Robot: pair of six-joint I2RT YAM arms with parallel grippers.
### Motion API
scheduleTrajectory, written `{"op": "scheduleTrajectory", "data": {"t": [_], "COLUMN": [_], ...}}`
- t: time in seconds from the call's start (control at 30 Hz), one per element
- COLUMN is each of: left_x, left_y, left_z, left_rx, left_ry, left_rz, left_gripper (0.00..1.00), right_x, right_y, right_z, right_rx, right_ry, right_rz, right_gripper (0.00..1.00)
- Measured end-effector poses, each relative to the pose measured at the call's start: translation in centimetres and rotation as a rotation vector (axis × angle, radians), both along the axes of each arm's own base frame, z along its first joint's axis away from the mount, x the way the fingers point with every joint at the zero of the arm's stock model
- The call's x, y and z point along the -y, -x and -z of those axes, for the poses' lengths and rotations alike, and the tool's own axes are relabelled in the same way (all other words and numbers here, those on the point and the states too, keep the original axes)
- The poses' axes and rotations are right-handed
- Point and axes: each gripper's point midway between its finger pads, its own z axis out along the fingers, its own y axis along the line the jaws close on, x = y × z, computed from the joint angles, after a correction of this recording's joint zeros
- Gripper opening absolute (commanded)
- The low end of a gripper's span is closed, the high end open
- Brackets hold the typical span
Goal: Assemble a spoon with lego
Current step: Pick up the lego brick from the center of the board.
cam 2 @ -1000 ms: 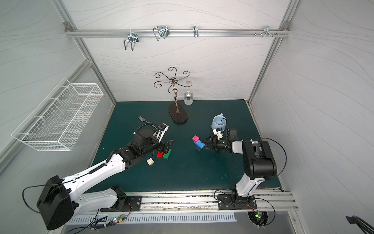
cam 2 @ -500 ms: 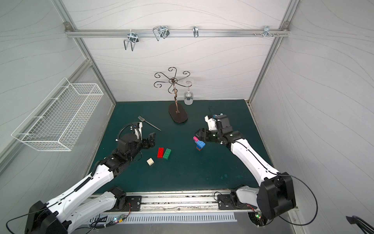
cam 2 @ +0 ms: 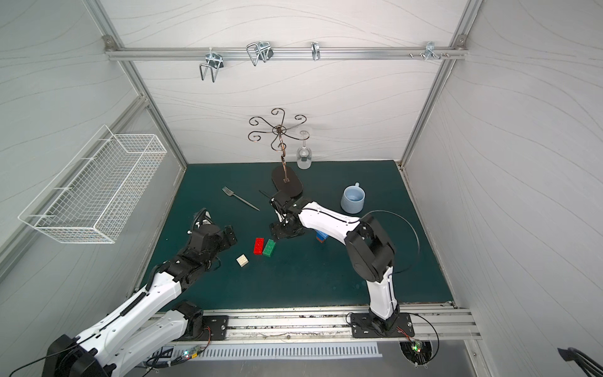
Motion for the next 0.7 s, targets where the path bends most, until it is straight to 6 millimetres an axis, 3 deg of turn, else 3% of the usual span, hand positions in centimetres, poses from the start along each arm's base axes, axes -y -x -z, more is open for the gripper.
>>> {"op": "scheduleTrajectory", "data": {"t": [0.13,0.4,0.7], "left_x": [-0.6,-0.6,-0.4], "left_y": [0.8,0.9,0.9], "left_z": [1.3,2.8,3.2], "left_rx": [-0.016,-0.063,-0.076], "left_ry": [0.01,0.009,0.015], "left_rz": [-0.023,-0.03,-0.021], "left_gripper": [1.0,1.0,1.0], "right_x": [-0.9,-2.4,-3.4], "right_y": [-0.5,-1.3,-1.0], "right_z": [1.1,1.0,3.9], "right_rx": [-0.029,-0.036,-0.08], "right_ry": [0.013,-0.014,0.016], "right_rz": [0.007,0.018,0.001], "right_gripper": [0.78,0.78,0.78]}}
